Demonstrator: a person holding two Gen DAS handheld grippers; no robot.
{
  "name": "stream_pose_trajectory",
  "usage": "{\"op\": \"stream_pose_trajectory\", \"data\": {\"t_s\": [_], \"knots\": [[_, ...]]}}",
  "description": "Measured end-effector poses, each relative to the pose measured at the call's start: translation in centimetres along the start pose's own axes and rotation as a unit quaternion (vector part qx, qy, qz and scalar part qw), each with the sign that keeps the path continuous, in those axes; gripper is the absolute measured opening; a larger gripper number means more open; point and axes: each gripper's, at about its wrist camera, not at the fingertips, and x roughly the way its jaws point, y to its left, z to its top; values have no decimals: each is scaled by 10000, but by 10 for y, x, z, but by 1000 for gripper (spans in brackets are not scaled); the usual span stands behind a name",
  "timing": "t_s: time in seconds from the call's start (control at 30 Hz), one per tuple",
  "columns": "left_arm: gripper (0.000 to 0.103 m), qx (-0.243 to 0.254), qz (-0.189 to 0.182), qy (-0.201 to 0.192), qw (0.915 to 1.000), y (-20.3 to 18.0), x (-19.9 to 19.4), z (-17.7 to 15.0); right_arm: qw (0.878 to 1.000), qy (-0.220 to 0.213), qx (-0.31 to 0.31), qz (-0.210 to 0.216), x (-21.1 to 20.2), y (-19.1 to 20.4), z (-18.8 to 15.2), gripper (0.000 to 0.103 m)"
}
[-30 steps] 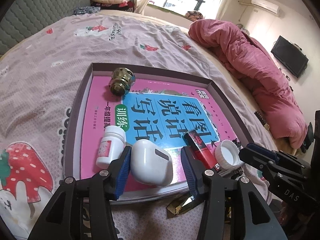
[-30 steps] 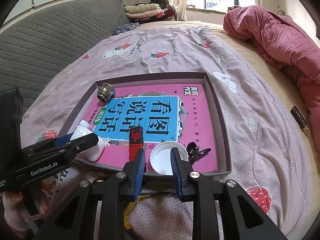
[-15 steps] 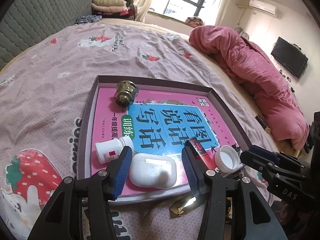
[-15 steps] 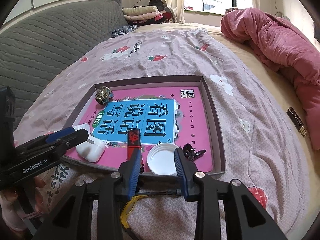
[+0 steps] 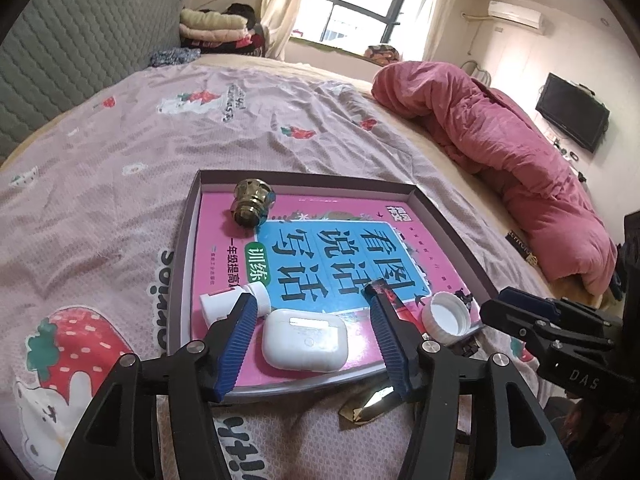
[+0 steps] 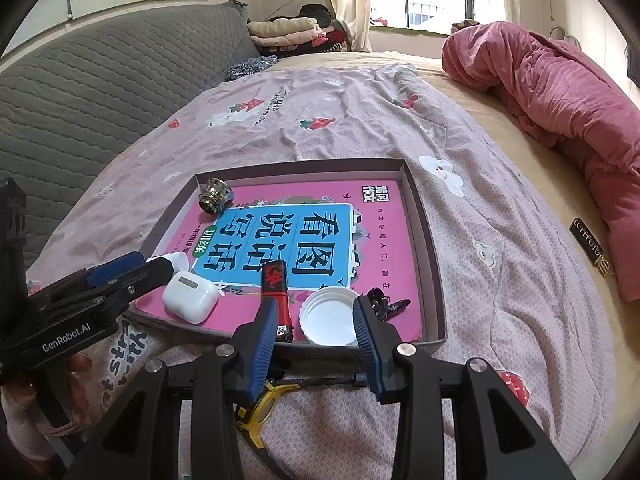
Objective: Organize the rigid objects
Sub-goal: 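Withdraw both tools from the tray toward the items beside it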
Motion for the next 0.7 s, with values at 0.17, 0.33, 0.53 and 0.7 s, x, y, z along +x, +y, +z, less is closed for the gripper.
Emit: {"op": "stream_pose_trajectory", "data": {"t_s": [0.17,0.33,0.53,0.7], "knots": [[61,122,97,-57,9999,-5,-6,-5,10000,-55,24,16,-9,-2,-1,39],[61,198,211,-53,9996,-11,-12,-10,9999,-120,49,55,-18,-3,-2,39],[62,248,235,-68,9994,-19,-24,-15,9997,-228,99,77,-28,-4,-1,39],[66,311,237,-37,9992,-27,-29,-19,9995,-293,88,63,-35,-6,-2,39]]}}
